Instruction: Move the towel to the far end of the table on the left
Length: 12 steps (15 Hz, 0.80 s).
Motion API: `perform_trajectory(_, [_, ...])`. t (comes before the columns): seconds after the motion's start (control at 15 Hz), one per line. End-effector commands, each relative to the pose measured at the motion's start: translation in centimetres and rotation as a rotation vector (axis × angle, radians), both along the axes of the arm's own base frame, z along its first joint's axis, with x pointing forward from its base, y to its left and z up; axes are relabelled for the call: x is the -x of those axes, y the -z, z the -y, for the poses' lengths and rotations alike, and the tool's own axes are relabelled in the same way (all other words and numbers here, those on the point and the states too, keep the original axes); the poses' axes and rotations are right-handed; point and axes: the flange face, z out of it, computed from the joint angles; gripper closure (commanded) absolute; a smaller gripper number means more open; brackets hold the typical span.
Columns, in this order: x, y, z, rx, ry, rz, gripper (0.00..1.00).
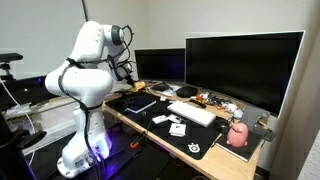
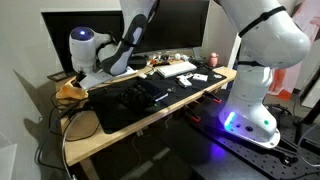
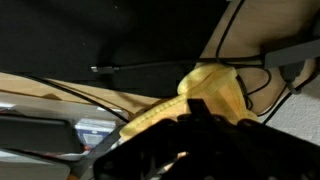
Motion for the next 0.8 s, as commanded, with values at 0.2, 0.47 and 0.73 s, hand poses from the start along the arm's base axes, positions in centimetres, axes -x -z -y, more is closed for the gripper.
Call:
perform_trajectory(0.2, [-1.8, -0.7, -1.6, -0.029, -0.001, 0.057, 1.0])
perform_trajectory(0.47, [-3.0, -1.1, -2.5, -0.037, 0.01, 0.08, 1.0])
perform_trajectory(0.73, [-2.8, -0.9, -2.3, -0.036, -0.003, 0.064, 0.99])
